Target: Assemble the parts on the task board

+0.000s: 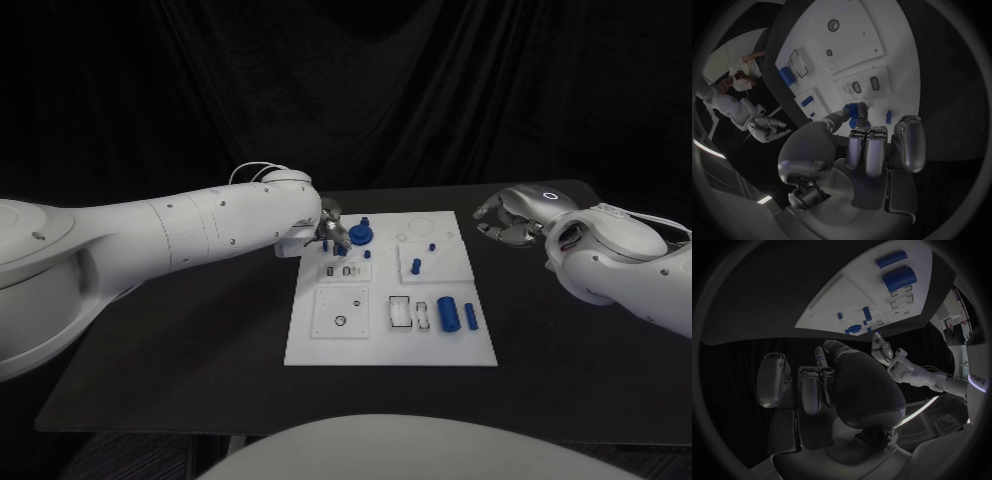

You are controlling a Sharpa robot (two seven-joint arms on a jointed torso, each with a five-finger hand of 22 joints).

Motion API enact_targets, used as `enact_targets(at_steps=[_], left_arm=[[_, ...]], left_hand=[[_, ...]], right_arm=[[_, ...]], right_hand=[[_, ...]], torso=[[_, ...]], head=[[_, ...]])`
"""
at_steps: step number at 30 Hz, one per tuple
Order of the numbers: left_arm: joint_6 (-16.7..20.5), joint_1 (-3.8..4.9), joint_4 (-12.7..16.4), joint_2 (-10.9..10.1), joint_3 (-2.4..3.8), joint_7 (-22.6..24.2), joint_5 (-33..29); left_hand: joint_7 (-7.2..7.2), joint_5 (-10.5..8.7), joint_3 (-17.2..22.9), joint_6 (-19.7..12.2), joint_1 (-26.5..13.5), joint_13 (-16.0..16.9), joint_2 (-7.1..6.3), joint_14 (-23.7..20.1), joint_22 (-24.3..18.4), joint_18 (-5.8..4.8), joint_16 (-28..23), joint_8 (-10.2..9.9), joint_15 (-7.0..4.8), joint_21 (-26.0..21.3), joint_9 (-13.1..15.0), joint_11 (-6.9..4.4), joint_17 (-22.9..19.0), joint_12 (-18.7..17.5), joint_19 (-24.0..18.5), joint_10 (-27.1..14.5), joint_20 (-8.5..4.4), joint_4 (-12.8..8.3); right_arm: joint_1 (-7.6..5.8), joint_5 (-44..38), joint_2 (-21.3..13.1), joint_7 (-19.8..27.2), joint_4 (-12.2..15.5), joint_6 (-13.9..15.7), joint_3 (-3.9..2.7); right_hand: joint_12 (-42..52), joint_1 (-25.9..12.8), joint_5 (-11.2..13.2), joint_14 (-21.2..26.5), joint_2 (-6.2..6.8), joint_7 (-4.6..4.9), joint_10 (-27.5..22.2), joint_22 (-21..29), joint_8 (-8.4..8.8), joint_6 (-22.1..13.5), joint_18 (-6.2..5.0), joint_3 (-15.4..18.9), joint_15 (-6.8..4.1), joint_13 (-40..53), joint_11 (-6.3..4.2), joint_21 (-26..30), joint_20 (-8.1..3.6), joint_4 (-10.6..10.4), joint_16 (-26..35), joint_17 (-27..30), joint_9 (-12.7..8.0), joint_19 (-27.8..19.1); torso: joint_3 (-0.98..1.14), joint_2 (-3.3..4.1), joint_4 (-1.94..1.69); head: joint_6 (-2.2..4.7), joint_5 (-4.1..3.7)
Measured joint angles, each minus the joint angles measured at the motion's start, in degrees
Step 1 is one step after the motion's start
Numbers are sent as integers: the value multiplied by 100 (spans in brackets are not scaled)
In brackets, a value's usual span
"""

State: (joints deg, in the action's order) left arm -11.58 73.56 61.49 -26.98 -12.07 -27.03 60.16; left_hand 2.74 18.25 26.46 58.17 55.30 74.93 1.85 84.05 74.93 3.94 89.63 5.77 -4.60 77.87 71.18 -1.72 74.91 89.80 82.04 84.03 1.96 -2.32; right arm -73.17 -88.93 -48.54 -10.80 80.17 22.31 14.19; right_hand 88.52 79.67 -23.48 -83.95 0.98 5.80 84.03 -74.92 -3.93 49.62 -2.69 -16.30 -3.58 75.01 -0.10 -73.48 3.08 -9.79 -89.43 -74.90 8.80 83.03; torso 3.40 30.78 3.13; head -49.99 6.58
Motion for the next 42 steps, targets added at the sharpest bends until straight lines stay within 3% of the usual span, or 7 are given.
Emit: enact_targets(at_steps=[13, 28, 42], left_arm=[[-296, -9, -157, 161, -4, -261, -4], [-316, -160, -204, 239, -5, -273, -6], [-308, -231, -209, 254, -1, -248, -7]], left_hand=[[5, -47, 29, -35, 0, 0, 0, 0, 0, 0, 0, 0, 0, 0, 16, 0, 0, 0, 0, 0, 0, -29], [15, -87, 44, -45, -22, 0, 22, 0, -1, 0, 0, -1, 0, 0, 15, 0, -1, 0, 0, 0, 0, -12], [16, -87, 44, -45, -45, 0, 45, 0, -1, 0, 0, 0, 0, 0, 13, 0, -1, 0, -1, 0, 0, -12]], right_arm=[[0, 0, 12, 0, -1, -1, 0], [0, 0, 7, 0, 18, -1, 0], [0, 0, 3, -1, 26, -2, 0]], right_hand=[[0, 0, 0, 0, 0, 0, 0, 1, 0, 0, 0, 0, 0, 0, 0, 0, 0, 0, 0, 0, 1, 0], [0, 0, 0, 0, 0, -21, 0, 0, 0, -21, 0, -16, 0, 0, 0, 0, 0, 15, 0, 0, -9, 0], [0, -23, 0, 0, 23, -21, 0, -3, 0, -21, 0, -16, 0, 0, 0, 0, 0, 15, 0, 0, -8, 0]], torso=[[-14, 10, -20], [-14, 7, -40], [-9, 4, -32]], head=[[0, 12], [0, -2], [0, 5]])
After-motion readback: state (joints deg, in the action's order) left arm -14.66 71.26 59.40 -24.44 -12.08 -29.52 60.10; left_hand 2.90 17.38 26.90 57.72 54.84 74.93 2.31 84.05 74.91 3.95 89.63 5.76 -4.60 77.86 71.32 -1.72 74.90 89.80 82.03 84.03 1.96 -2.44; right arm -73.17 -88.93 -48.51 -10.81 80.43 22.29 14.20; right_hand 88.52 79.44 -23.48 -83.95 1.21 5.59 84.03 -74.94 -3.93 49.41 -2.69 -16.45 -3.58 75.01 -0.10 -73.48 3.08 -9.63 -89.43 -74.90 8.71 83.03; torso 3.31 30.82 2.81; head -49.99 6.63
